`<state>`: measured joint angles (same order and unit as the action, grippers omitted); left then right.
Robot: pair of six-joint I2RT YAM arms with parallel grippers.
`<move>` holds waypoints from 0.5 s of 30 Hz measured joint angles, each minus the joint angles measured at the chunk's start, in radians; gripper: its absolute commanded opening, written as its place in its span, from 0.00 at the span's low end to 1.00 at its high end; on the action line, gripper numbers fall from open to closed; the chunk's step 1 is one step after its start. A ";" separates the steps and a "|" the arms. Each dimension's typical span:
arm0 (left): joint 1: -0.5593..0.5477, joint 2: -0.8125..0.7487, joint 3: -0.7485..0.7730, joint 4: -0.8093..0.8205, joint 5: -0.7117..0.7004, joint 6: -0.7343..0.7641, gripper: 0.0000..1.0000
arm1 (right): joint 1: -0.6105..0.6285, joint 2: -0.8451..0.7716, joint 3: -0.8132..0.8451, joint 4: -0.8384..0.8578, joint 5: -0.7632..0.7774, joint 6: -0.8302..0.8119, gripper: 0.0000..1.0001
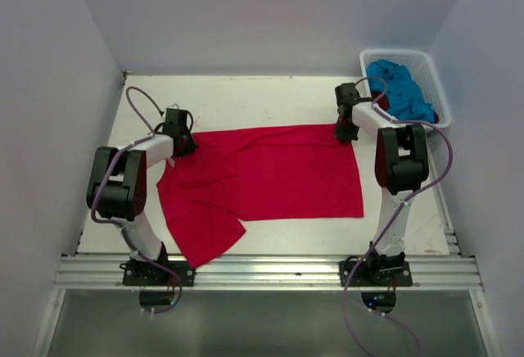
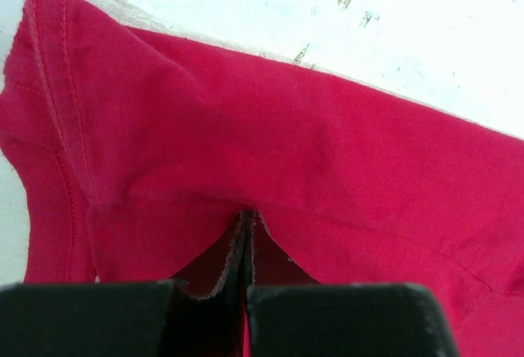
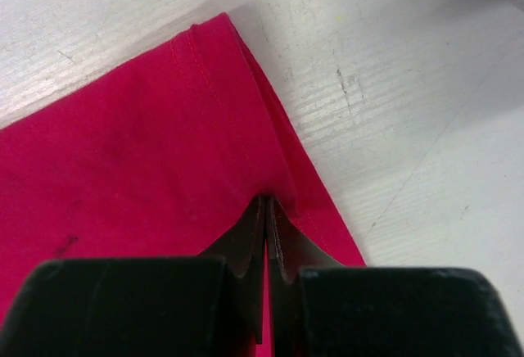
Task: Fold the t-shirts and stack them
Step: Fold the flattened tshirt in 1/3 of the way
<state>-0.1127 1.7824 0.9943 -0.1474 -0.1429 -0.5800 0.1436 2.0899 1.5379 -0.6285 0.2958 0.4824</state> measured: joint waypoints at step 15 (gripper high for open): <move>-0.001 0.000 0.000 0.000 0.000 0.000 0.00 | 0.000 0.000 -0.001 -0.029 0.164 0.041 0.00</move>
<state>-0.1135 1.7821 0.9943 -0.1478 -0.1429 -0.5800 0.1436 2.0895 1.5368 -0.6575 0.4603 0.5232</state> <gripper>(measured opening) 0.005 0.010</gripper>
